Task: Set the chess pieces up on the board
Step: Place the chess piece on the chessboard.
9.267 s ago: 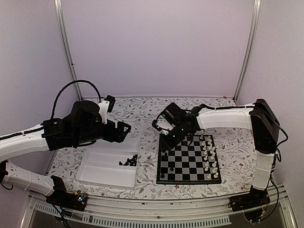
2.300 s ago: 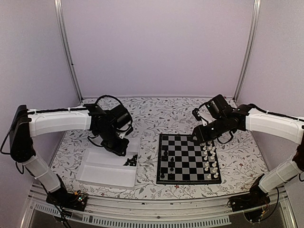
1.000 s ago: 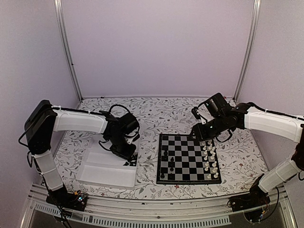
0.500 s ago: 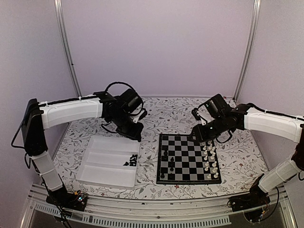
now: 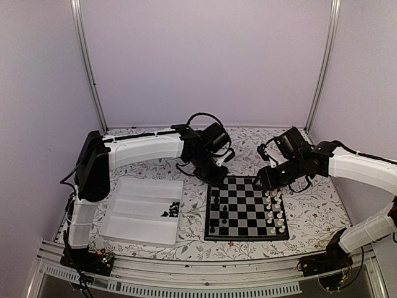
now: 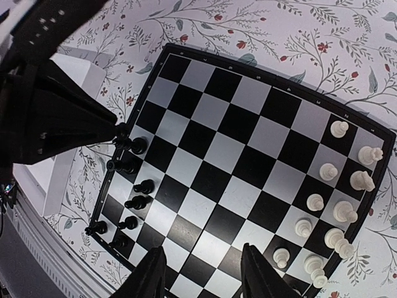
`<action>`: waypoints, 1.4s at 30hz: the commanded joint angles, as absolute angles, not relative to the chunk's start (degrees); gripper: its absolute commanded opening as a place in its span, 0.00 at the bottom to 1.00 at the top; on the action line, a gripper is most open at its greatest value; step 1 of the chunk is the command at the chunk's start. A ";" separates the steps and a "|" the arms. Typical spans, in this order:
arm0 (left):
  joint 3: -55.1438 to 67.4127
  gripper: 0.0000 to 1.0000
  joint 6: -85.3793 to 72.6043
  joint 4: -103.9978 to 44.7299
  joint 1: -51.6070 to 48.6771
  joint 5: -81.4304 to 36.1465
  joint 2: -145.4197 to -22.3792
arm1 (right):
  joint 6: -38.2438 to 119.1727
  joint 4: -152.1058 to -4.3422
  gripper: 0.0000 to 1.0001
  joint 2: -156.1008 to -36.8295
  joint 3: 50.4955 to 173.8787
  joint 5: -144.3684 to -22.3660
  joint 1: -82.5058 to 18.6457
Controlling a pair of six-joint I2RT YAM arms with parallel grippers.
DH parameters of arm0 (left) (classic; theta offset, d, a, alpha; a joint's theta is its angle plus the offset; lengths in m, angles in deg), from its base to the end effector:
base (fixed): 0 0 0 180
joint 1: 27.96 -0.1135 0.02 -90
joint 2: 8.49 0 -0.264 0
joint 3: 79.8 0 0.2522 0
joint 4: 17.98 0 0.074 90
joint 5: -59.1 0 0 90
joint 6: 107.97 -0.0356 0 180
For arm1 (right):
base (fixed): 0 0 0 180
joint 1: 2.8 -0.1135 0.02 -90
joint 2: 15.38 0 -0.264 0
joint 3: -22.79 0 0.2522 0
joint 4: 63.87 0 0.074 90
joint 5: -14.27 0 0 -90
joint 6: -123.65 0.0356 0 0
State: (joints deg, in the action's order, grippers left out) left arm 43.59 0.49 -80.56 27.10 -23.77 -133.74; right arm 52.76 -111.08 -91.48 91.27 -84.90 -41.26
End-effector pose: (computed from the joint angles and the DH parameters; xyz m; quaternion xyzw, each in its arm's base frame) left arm 0.2665 -0.3891 0.2223 0.3187 0.9198 -0.1807 0.1406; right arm 0.2074 0.1720 0.2471 -0.1835 0.9326 0.2118 0.2272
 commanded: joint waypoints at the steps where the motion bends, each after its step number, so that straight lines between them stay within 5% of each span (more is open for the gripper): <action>1: 48.80 0.04 -1.28 -83.12 28.89 -22.88 -138.08 | 54.49 -111.76 0.44 -88.86 89.55 -83.35 -40.95; 42: 52.32 0.11 -3.90 -84.48 30.88 -25.48 -144.85 | 55.21 -112.30 0.44 -85.94 87.13 -83.28 -40.95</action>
